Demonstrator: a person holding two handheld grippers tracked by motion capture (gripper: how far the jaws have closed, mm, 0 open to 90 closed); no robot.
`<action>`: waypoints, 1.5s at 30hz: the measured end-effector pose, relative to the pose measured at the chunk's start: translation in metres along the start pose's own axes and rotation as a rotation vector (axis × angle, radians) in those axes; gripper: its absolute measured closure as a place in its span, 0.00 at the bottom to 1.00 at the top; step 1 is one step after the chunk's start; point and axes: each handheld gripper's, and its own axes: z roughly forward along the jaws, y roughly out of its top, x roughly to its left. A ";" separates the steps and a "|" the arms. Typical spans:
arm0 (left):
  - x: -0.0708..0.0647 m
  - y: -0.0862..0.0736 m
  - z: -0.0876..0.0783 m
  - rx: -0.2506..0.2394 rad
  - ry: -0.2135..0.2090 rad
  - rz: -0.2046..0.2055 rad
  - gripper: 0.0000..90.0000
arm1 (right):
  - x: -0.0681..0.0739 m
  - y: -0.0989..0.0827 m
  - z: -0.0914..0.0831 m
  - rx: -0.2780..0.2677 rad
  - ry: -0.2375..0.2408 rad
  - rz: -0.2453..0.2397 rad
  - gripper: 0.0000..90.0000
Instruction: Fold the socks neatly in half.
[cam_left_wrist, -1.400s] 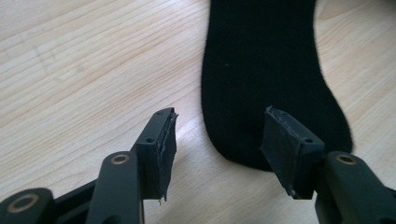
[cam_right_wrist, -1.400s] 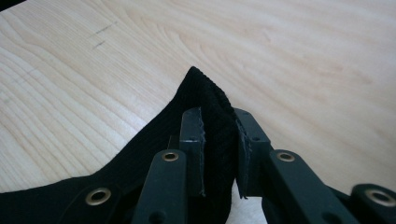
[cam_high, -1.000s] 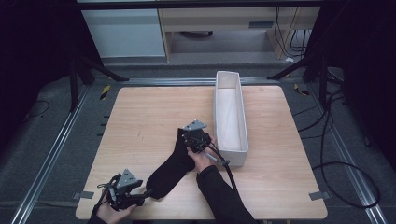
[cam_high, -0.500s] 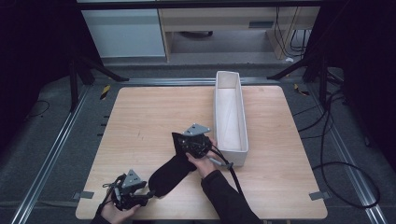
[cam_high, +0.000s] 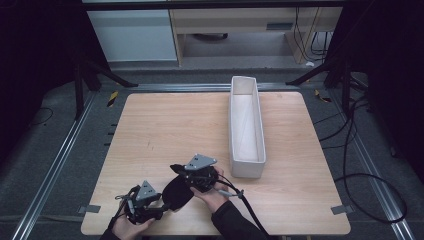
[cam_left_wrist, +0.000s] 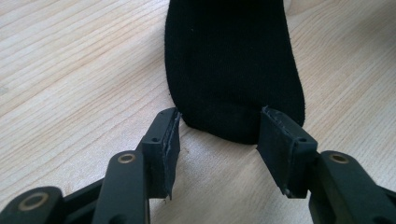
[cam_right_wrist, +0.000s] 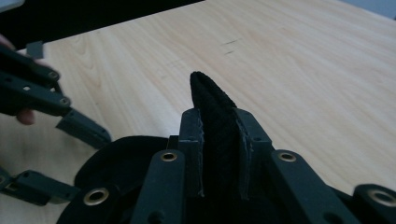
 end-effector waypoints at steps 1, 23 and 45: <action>0.000 0.000 0.000 0.000 -0.002 0.002 0.53 | 0.003 -0.001 0.002 0.003 0.005 -0.003 0.83; 0.005 -0.005 -0.008 -0.015 0.006 -0.045 0.50 | 0.033 -0.021 0.006 0.038 0.159 -0.008 0.68; 0.022 -0.008 -0.020 -0.067 0.057 -0.129 0.48 | 0.039 -0.041 0.008 0.107 0.192 0.056 0.72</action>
